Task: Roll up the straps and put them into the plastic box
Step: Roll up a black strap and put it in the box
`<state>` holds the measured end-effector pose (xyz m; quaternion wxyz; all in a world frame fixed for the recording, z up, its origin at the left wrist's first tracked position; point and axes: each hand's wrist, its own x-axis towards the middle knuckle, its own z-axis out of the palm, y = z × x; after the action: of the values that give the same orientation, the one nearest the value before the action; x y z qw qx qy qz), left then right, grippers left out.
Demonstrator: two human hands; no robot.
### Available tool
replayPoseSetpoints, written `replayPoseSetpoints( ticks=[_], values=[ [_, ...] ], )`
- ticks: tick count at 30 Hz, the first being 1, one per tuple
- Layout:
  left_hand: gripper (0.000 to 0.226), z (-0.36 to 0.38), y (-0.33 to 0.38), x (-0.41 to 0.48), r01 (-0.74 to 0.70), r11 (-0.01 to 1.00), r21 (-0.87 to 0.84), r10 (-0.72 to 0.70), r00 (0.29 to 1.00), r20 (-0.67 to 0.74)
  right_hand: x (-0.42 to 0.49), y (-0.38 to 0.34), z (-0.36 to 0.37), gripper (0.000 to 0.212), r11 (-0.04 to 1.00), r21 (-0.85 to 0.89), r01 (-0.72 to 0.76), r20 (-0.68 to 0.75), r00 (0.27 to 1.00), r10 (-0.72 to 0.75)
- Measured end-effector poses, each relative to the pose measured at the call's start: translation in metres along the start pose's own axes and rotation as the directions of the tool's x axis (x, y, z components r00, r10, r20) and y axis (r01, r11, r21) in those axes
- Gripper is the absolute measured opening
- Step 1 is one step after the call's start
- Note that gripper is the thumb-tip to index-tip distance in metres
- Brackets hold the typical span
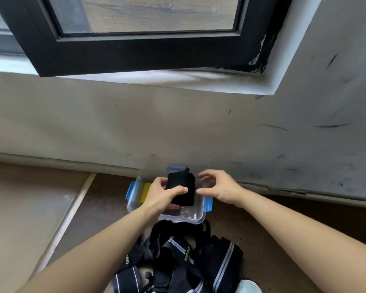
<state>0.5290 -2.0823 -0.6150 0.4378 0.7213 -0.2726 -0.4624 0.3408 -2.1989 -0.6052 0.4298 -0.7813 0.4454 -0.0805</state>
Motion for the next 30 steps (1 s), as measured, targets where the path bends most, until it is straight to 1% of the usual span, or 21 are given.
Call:
replayPoseSetpoints(
  ticks=[1, 4, 6, 9, 11, 14, 16, 18, 20, 23, 26, 28, 30],
  values=[
    [0.090, 0.002, -0.010, 0.010, 0.033, 0.999, -0.016, -0.033, 0.999, -0.007, 0.005, 0.013, 0.007, 0.061, 0.994, -0.104, -0.017, 0.001, 1.000, 0.017],
    [0.085, 0.009, -0.039, 0.043, 0.098, 0.995, -0.005, -0.098, 0.995, -0.035, 0.014, 0.050, 0.028, 0.084, 0.964, -0.253, -0.084, 0.019, 0.996, 0.092],
    [0.088, 0.014, -0.056, 0.063, 0.120, 0.992, 0.026, -0.118, 0.992, -0.053, 0.019, 0.069, 0.043, 0.102, 0.938, -0.342, -0.061, 0.067, 0.994, 0.089],
    [0.085, 0.027, -0.072, 0.084, 0.099, 0.991, 0.095, -0.094, 0.994, -0.054, 0.023, 0.090, 0.057, 0.121, 0.923, -0.385, -0.007, 0.140, 0.988, 0.066],
    [0.086, 0.037, -0.082, 0.095, 0.071, 0.986, 0.151, -0.063, 0.996, -0.059, 0.022, 0.100, 0.062, 0.125, 0.923, -0.385, 0.003, 0.143, 0.988, 0.056],
    [0.080, 0.050, -0.092, 0.108, 0.053, 0.963, 0.264, -0.021, 0.992, -0.123, 0.021, 0.110, 0.066, 0.126, 0.931, -0.364, 0.010, 0.113, 0.993, 0.033],
    [0.079, 0.058, -0.092, 0.113, 0.011, 0.931, 0.365, 0.041, 0.990, -0.136, 0.020, 0.114, 0.067, 0.126, 0.935, -0.353, 0.020, 0.094, 0.996, 0.014],
    [0.078, 0.066, -0.091, 0.115, -0.043, 0.886, 0.462, 0.108, 0.987, -0.116, 0.019, 0.114, 0.068, 0.125, 0.942, -0.336, 0.020, 0.082, 0.997, 0.008],
    [0.077, 0.072, -0.094, 0.116, -0.108, 0.832, 0.544, 0.169, 0.984, -0.063, 0.019, 0.115, 0.068, 0.124, 0.946, -0.325, 0.021, 0.073, 0.997, 0.003],
    [0.076, 0.077, -0.103, 0.120, -0.223, 0.722, 0.655, 0.236, 0.969, 0.070, 0.019, 0.118, 0.070, 0.124, 0.949, -0.316, 0.022, 0.054, 0.999, -0.005],
    [0.073, 0.069, -0.108, 0.131, -0.289, 0.680, 0.674, 0.241, 0.956, 0.166, 0.020, 0.120, 0.071, 0.123, 0.948, -0.318, 0.014, 0.044, 0.999, 0.000],
    [0.075, 0.060, -0.112, 0.137, -0.386, 0.645, 0.660, 0.236, 0.922, 0.309, 0.020, 0.119, 0.070, 0.123, 0.950, -0.313, 0.008, 0.042, 0.999, 0.006],
    [0.072, 0.052, -0.115, 0.142, -0.474, 0.602, 0.643, 0.207, 0.870, 0.447, 0.019, 0.117, 0.070, 0.122, 0.948, -0.319, 0.009, 0.045, 0.999, 0.006]
  ],
)
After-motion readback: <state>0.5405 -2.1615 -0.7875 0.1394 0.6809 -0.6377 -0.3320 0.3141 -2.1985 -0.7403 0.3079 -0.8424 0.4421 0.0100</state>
